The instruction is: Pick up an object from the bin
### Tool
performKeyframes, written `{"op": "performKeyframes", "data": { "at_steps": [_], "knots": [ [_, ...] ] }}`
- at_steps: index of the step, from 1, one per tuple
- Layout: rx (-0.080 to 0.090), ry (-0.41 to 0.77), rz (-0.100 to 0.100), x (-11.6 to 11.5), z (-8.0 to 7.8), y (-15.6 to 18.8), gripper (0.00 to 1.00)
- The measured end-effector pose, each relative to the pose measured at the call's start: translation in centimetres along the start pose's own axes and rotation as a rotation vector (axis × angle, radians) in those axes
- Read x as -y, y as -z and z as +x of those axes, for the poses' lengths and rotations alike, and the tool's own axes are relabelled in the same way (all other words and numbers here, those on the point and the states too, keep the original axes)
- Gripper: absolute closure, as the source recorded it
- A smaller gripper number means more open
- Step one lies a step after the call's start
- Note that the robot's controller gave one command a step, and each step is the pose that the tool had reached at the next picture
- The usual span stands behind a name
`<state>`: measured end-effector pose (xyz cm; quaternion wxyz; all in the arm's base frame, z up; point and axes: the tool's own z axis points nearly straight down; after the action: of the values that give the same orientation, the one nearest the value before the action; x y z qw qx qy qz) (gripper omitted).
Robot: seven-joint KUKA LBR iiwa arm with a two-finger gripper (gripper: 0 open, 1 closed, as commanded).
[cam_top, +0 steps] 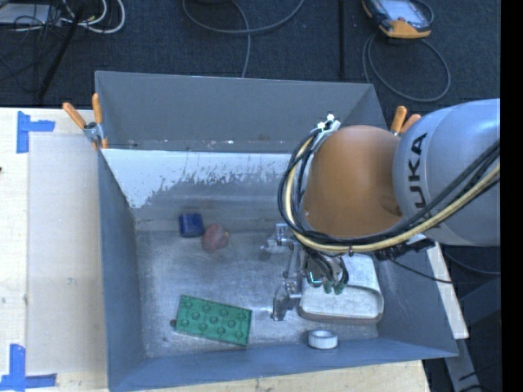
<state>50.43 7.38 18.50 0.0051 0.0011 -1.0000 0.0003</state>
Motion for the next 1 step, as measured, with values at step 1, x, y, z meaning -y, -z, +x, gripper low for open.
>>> {"op": "performKeyframes", "data": {
  "at_steps": [1],
  "knots": [
    [0.013,0.3,0.0,-3.21,0.68,-11.44,0.0]
  ]
}}
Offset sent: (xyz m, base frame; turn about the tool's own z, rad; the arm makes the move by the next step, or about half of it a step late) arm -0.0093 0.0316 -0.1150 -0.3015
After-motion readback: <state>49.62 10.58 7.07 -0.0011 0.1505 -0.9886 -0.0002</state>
